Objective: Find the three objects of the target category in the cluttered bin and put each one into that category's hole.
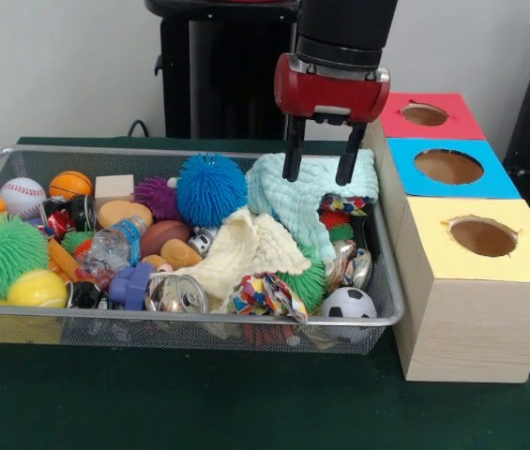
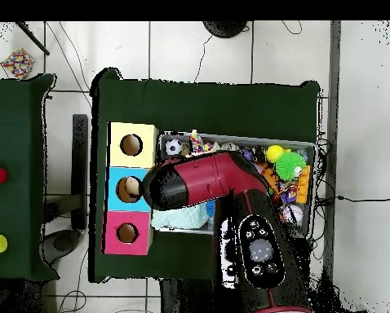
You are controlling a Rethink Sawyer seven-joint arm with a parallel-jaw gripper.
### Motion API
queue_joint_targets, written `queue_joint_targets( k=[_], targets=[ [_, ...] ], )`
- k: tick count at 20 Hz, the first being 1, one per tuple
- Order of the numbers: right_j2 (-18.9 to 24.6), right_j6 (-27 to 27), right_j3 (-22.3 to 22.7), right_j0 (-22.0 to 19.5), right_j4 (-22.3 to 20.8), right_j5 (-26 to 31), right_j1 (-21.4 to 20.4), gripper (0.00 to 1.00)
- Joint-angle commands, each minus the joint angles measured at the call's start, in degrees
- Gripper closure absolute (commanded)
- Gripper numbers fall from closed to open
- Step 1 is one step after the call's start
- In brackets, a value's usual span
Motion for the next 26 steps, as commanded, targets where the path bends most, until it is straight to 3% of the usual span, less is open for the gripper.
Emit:
queue_joint_targets(
  k=[1,13,19,26],
  targets=[
    [0.4,1.7,0.5,-3.0,0.8,-0.1,2.0,0.0],
    [2.2,-5.3,-3.2,-9.8,0.8,6.8,6.9,0.0],
    [0.1,-4.2,-5.0,-11.0,-0.4,8.8,9.2,0.0],
    [-0.3,-5.2,-6.1,-12.0,-0.7,12.9,8.8,0.0]
  ],
)
